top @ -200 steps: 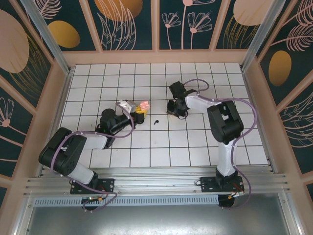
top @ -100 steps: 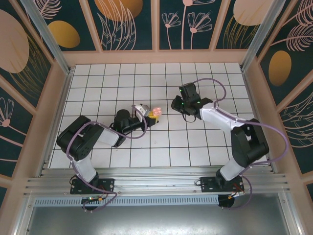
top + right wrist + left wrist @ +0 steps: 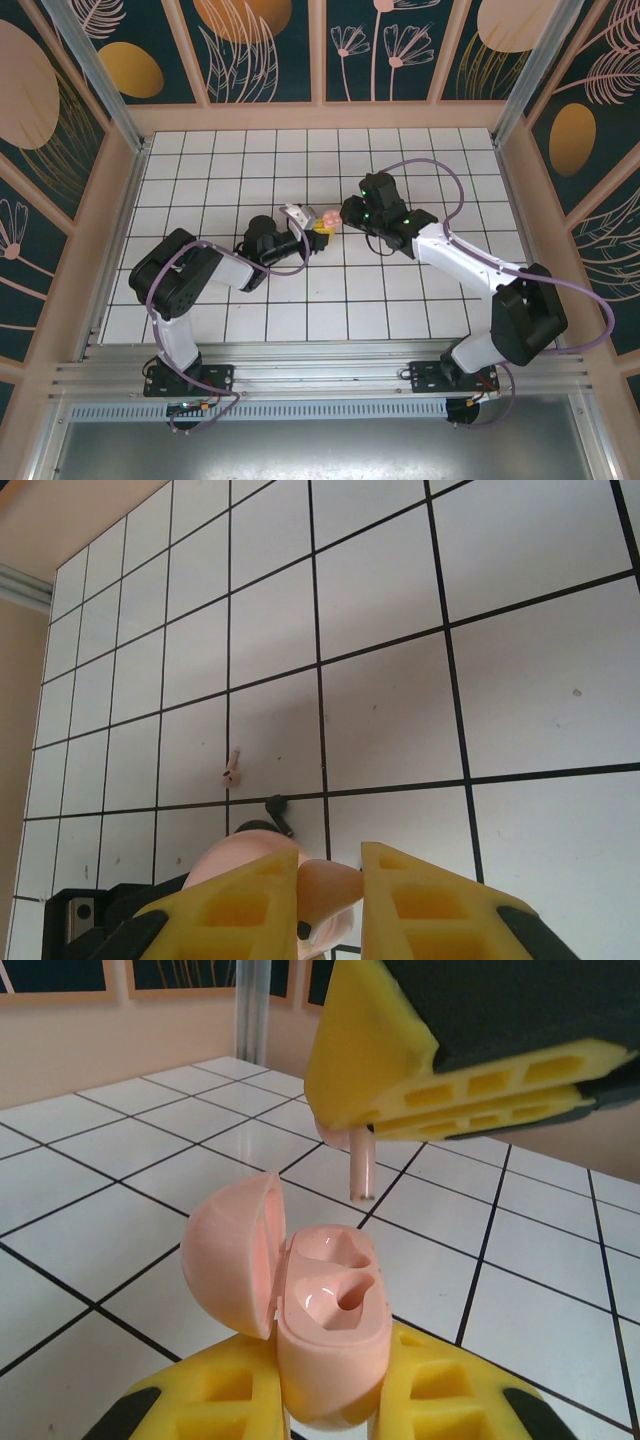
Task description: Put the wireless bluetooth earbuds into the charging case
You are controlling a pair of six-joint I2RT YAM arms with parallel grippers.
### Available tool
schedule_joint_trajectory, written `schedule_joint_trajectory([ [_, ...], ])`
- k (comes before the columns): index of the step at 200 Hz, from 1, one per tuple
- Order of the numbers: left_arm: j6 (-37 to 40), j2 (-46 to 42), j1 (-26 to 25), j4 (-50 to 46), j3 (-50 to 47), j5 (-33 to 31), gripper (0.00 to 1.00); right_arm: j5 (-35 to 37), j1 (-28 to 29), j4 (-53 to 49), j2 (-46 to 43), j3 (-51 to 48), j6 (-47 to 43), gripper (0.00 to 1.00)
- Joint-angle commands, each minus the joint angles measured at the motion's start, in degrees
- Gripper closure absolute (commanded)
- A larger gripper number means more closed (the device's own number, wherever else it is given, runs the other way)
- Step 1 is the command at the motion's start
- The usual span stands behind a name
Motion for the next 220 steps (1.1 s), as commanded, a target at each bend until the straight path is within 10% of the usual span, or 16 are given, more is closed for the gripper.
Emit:
schedule_joint_trajectory([
  [1, -0.48, 1.10, -0.46, 0.57, 1.61, 1.46, 0.94, 3.34, 0.87, 1.69, -0.73, 0.25, -0.13, 0.81],
  [220, -4.12, -0.24, -0.85, 0.74, 3.84, 1.53, 0.93, 10.12, 5.39, -2.21, 1.61, 2.81, -4.25, 0.81],
])
